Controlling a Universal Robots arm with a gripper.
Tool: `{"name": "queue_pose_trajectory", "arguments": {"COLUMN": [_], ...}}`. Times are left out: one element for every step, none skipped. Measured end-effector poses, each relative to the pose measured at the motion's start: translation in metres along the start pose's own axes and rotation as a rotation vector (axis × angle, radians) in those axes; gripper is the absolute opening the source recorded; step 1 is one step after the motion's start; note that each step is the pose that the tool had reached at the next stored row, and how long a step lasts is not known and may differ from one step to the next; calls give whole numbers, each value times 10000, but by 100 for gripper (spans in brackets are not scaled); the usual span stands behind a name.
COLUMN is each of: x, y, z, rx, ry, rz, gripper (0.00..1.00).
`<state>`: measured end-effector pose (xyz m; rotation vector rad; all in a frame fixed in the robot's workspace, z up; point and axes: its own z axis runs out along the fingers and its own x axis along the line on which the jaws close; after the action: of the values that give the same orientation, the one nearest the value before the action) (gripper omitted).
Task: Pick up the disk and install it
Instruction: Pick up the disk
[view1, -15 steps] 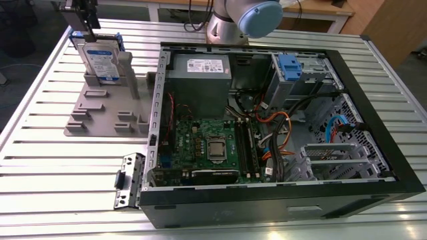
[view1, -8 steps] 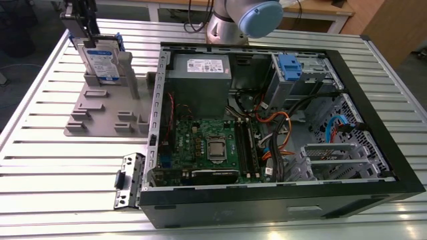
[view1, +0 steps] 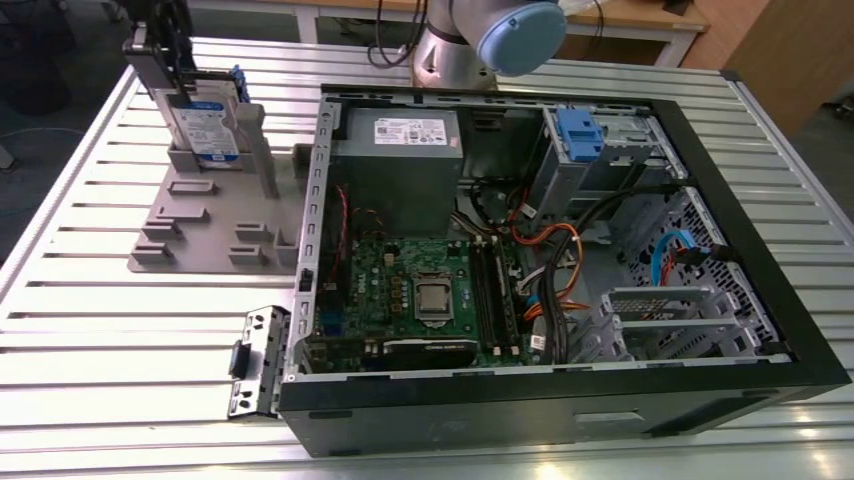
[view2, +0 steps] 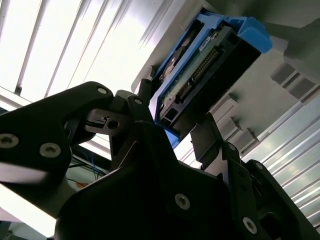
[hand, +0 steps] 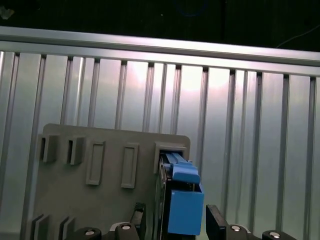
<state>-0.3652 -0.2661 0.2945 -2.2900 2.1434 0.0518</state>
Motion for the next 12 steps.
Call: {"name": "queue_pose_trajectory", "arguments": {"x": [2, 3, 4, 5, 5, 6, 7, 7, 7, 8, 2, -11], "y": [2, 3, 3, 3, 2, 2, 1, 1, 1, 0, -1, -2], "z": [18, 36, 54, 72, 90, 109, 127, 145, 163, 181, 193, 194], "rx": [0, -1, -1, -1, 0, 0, 0, 0, 0, 0, 0, -3], "ry": [1, 1, 1, 1, 0, 0, 0, 0, 0, 1, 1, 2], "rz": [-8, -14, -18, -20, -21, -21, -22, -21, -21, -21, -22, -21], "gripper": [59, 59, 59, 59, 59, 59, 59, 59, 59, 59, 59, 59]}}
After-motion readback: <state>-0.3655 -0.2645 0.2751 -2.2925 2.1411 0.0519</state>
